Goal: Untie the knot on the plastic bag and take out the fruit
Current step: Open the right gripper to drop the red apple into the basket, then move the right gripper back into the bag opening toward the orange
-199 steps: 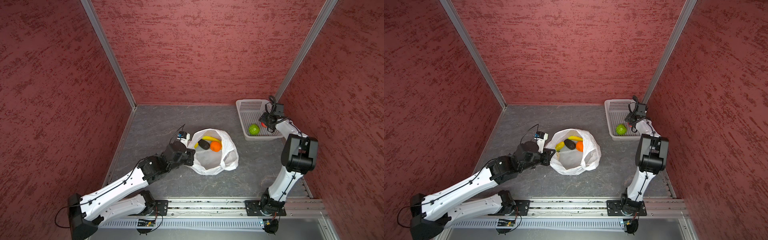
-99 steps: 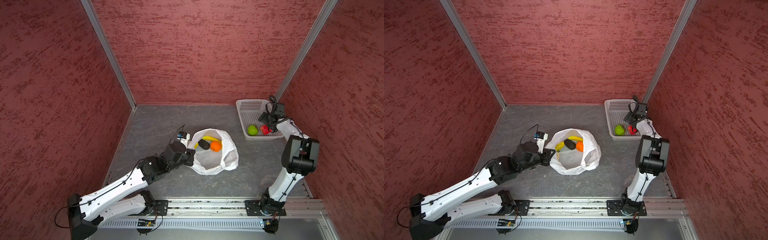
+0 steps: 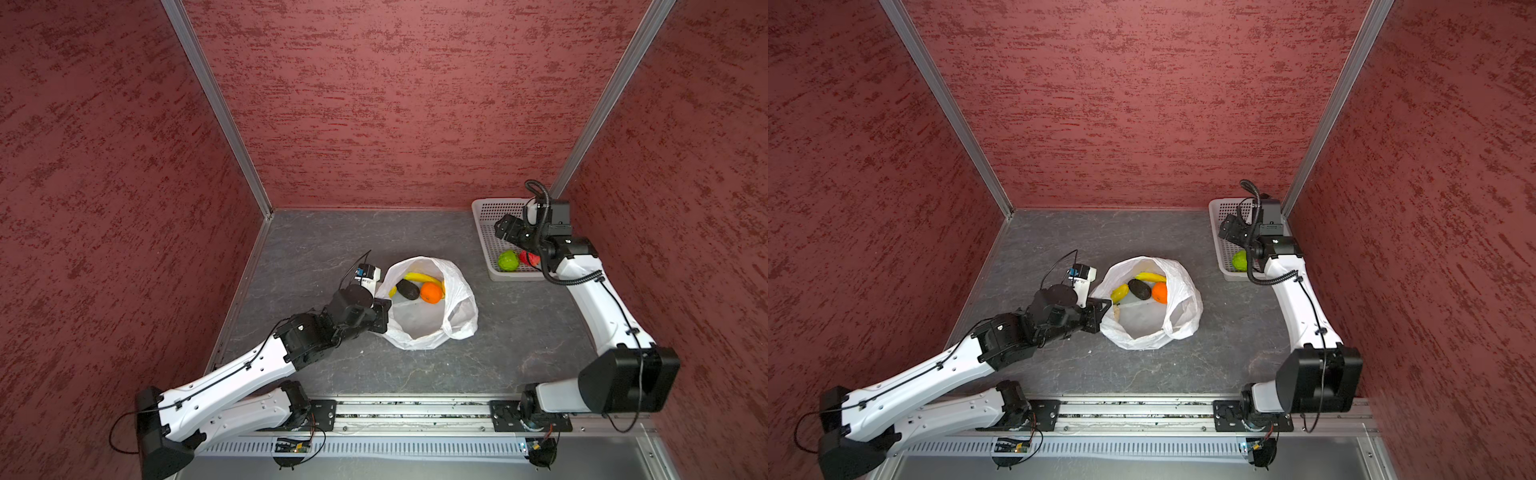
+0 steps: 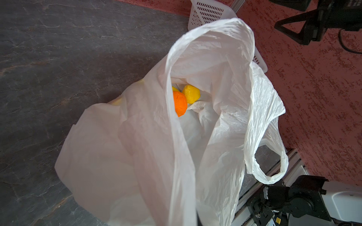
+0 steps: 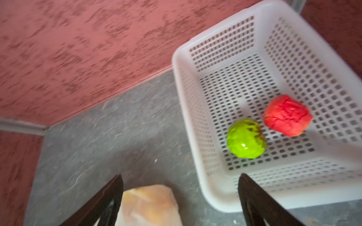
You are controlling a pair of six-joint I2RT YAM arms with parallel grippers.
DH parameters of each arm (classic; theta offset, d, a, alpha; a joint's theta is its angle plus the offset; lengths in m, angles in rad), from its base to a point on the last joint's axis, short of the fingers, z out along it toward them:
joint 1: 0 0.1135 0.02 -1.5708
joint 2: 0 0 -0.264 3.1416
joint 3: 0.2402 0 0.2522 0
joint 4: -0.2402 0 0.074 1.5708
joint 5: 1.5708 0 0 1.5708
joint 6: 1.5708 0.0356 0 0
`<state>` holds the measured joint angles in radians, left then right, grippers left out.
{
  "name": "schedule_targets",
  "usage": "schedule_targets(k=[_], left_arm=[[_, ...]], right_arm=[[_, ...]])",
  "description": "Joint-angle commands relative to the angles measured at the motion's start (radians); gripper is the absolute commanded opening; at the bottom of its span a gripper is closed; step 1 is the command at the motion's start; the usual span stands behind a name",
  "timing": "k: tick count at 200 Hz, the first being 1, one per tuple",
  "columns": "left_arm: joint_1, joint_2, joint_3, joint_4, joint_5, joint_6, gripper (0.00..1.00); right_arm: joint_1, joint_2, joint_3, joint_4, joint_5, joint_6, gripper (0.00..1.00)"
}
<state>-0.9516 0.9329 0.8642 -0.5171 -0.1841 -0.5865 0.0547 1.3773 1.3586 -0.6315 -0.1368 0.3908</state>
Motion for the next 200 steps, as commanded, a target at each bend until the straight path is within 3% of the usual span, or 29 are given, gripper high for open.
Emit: schedule_targets(k=[1,44,96,143,200], left_arm=[[-0.006,-0.002,0.028,-0.006,-0.014,0.01,0.0],[-0.01,0.013,0.037,0.001,-0.014,0.014,0.0],[-0.014,0.021,0.047,0.001,-0.018,0.016,0.0],[-0.023,0.023,0.057,0.003,-0.034,0.015,0.0],[-0.042,0.024,0.057,0.001,-0.055,0.008,0.0]], right_arm=[[0.101,-0.065,-0.001,-0.121,-0.078,-0.001,0.93],[0.348,-0.146,0.035,-0.187,-0.107,0.07,0.93],[0.585,-0.142,0.088,-0.187,-0.099,0.128,0.93],[0.707,-0.115,0.037,-0.163,-0.054,0.152,0.92],[0.822,-0.007,-0.049,-0.178,0.117,0.047,0.88]])
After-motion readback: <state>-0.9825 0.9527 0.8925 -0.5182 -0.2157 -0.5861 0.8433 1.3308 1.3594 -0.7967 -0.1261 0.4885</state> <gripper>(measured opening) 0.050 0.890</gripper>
